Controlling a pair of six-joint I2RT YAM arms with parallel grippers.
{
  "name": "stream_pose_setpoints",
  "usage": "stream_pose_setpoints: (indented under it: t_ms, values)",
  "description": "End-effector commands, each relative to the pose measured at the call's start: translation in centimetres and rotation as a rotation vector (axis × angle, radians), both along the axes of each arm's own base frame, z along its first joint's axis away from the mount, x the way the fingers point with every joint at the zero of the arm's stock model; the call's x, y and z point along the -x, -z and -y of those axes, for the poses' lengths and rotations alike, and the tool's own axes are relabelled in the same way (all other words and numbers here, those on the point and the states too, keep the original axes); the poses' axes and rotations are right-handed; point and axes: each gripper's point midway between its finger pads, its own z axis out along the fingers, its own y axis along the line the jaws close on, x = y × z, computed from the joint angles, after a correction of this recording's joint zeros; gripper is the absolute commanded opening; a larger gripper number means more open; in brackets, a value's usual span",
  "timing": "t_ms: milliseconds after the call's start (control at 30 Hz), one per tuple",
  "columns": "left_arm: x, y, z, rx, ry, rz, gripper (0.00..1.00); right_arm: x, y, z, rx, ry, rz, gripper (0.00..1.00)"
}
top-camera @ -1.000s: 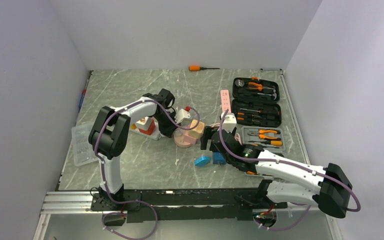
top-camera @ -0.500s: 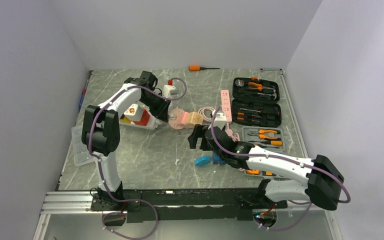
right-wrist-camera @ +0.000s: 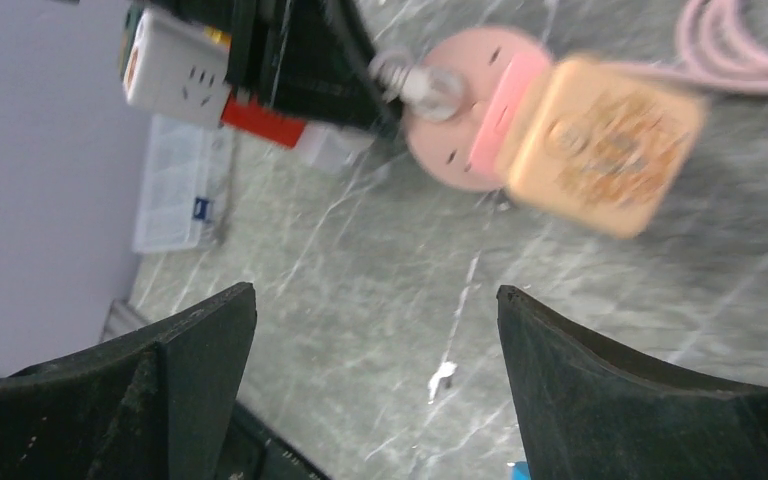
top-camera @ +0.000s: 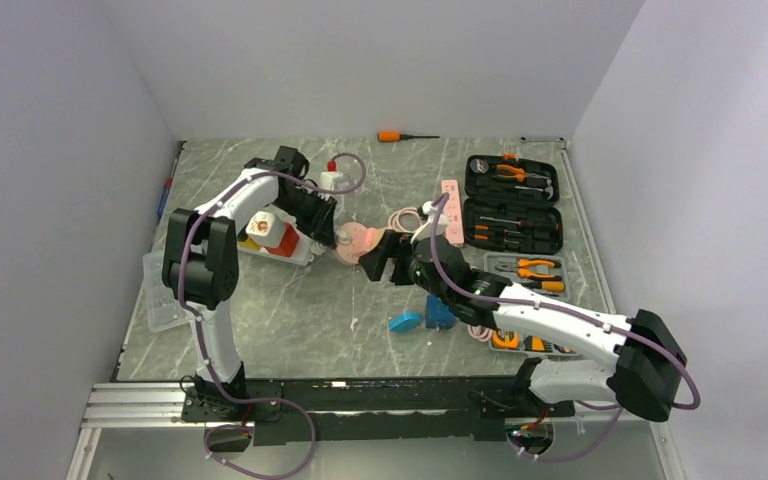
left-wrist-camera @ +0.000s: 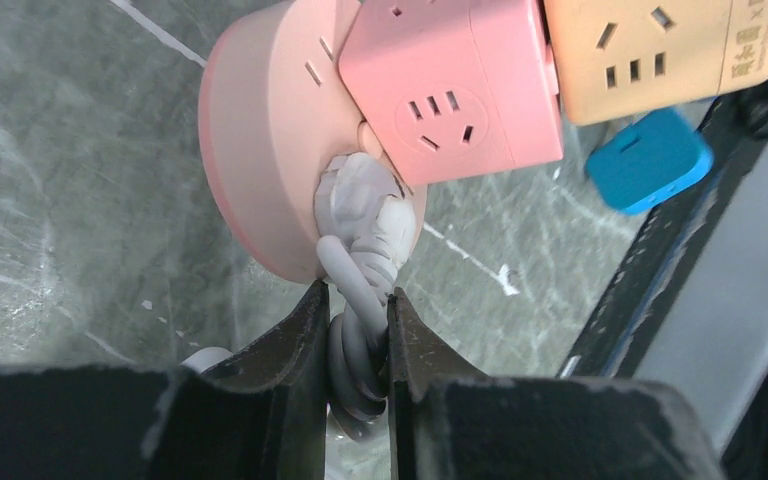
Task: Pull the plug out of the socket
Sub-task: Remove the plug from the socket.
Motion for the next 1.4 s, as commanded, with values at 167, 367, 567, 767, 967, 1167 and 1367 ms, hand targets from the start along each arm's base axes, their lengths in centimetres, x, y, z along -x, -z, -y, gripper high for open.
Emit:
stream_pose_setpoints:
  t_ms: [167,367,567,767,967,1167,1367]
  values:
    - [-4.3,-8.0,2.6,0.399,-0.186,-0.129,0.00,1.6,0.6,-5.8,-0.194,-0.168,-0.145,0.91]
    - [-4.5,-8.4,2.4,0.496,-0.214,-0.254,0.00,-1.4,1.6,-6.0,-0.314,-0.102,-0.129,0.92]
    - [-4.2,-9.4,2.2,0.556,-0.196,-0.299,0.00,-4.3,3.2,-7.5,-0.513,-0.104,-0.168,0.95]
    - [-4.4,-10.1,1.6,0.595,-0.189,-0.320,0.00,-5.6,5.0,-9.0,-0.631,-0.089,-0.248,0.95]
    - [-3.7,-9.7,1.4,0.608,-0.172,-0.325,0.00,-8.2,6.2,-8.9,-0.758,0.024,-0.259,0.95]
    - [-2.8,-9.9,1.1,0.626,-0.149,-0.329,0.00,-11.1,6.8,-8.6,-0.900,0.115,-0.202,0.99]
    - [-2.4,-10.2,0.7,0.630,-0.143,-0.330,0.00,-13.3,8.2,-8.8,-0.887,0.164,-0.189,1.00]
